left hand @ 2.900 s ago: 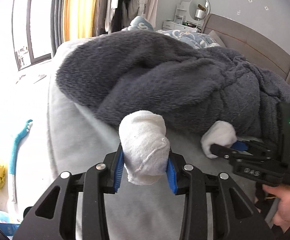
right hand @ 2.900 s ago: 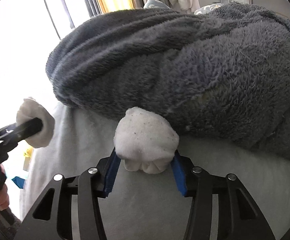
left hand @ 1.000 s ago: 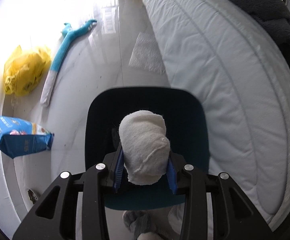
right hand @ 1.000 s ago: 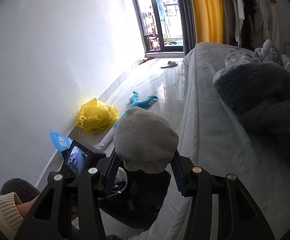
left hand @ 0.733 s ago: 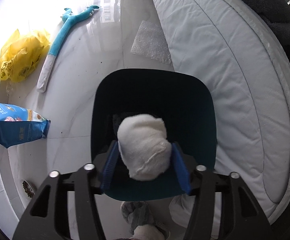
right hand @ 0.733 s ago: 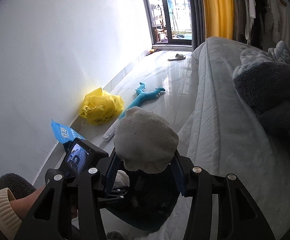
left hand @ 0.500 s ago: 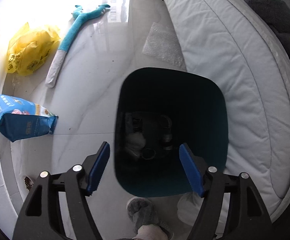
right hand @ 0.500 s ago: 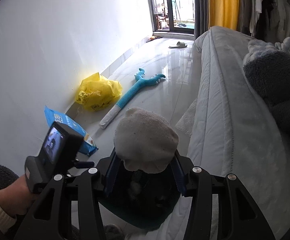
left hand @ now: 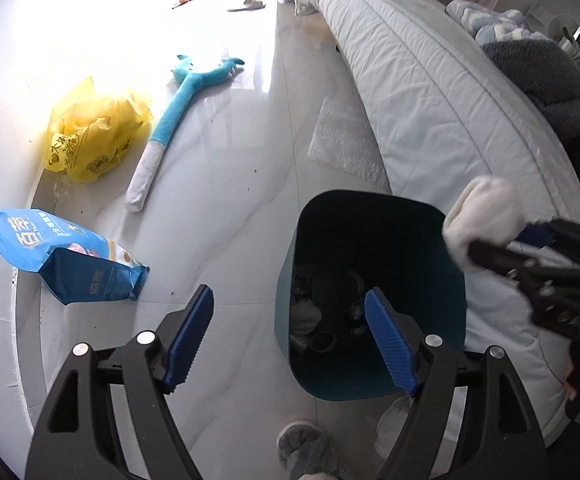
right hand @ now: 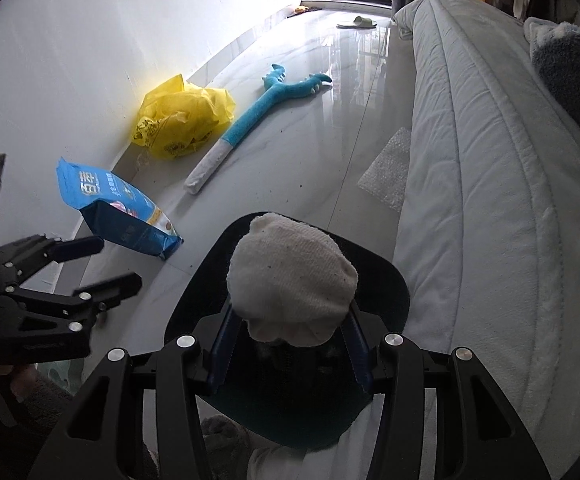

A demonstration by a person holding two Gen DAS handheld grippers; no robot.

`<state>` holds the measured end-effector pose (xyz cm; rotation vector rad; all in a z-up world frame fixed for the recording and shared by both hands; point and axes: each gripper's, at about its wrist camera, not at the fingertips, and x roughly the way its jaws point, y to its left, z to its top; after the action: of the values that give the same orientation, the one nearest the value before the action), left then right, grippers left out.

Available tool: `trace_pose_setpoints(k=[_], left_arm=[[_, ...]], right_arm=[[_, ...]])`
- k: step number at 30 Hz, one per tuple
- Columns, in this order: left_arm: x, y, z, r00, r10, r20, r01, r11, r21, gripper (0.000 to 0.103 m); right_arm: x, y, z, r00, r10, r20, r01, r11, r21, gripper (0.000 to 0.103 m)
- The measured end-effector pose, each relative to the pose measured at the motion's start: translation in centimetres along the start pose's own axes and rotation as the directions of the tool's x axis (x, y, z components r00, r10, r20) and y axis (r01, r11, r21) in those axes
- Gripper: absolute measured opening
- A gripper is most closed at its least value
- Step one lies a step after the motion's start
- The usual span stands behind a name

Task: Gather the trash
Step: 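Open the left gripper to drop its sock while the right lowers its sock into the bin, then open the right gripper to release its sock into the bin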

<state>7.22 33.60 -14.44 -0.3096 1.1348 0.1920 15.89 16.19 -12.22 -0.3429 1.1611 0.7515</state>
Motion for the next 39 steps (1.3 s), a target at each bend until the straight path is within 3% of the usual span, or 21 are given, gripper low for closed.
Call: trace_pose_setpoints(k=[6, 12, 16, 19, 26, 29, 32, 36, 39], left_arm=[[-2.8, -0.3, 0.8, 0.990, 0.008, 0.139, -0.007, 1.000, -0.008, 0.082], [-7.4, -2.2, 1.6, 0.955, -0.013, 0.296, 0.010, 1.000, 0.011, 0.084], [-10.7, -4.2, 1.6, 0.921, -0.007, 0.390, -0.008, 0.999, 0.038, 0.090], [-12.9, -5.9, 1.1, 0.897, -0.018, 0.442, -0.010, 0.998, 0.061, 0.092], [-15.7, -9.8, -0.7, 0.860, -0.002, 0.511, -0.062, 0.992, 0.108, 0.099], [-16.6, -11.0, -1.3, 0.841, 0.006, 0.540, -0.075, 0.991, 0.106, 0.100], [-17.5, -12.8, -2.6, 0.823, 0.007, 0.568, -0.103, 0.985, 0.137, 0.100], [-18.0, -14.6, -4.4, 0.817, -0.028, 0.576, -0.086, 0.982, 0.169, 0.100], [-18.7, -16.3, -5.4, 0.794, -0.049, 0.606, -0.092, 0.976, 0.199, 0.100]], right_arm=[[1.7, 0.6, -0.5, 0.998, -0.021, -0.065, 0.019, 1.000, -0.023, 0.050], [2.0, 0.8, -0.9, 0.994, -0.022, -0.102, 0.020, 1.000, -0.021, 0.057], [0.6, -0.2, -1.8, 0.995, -0.026, -0.093, 0.026, 1.000, 0.000, 0.067], [-1.2, -0.8, -2.4, 0.999, 0.012, -0.053, -0.011, 0.999, 0.036, 0.079], [-7.4, -2.1, -4.3, 0.994, -0.005, 0.107, -0.001, 0.999, 0.054, 0.083], [-11.0, -3.3, -5.6, 0.983, 0.002, 0.186, -0.016, 0.997, 0.073, 0.087], [-15.2, -4.8, -7.8, 0.958, -0.056, 0.280, 0.034, 0.996, 0.083, 0.092], [-20.4, -7.2, -11.3, 0.912, -0.150, 0.382, 0.111, 0.986, 0.121, 0.094], [-23.7, -8.6, -13.2, 0.873, -0.192, 0.449, 0.137, 0.979, 0.152, 0.098]])
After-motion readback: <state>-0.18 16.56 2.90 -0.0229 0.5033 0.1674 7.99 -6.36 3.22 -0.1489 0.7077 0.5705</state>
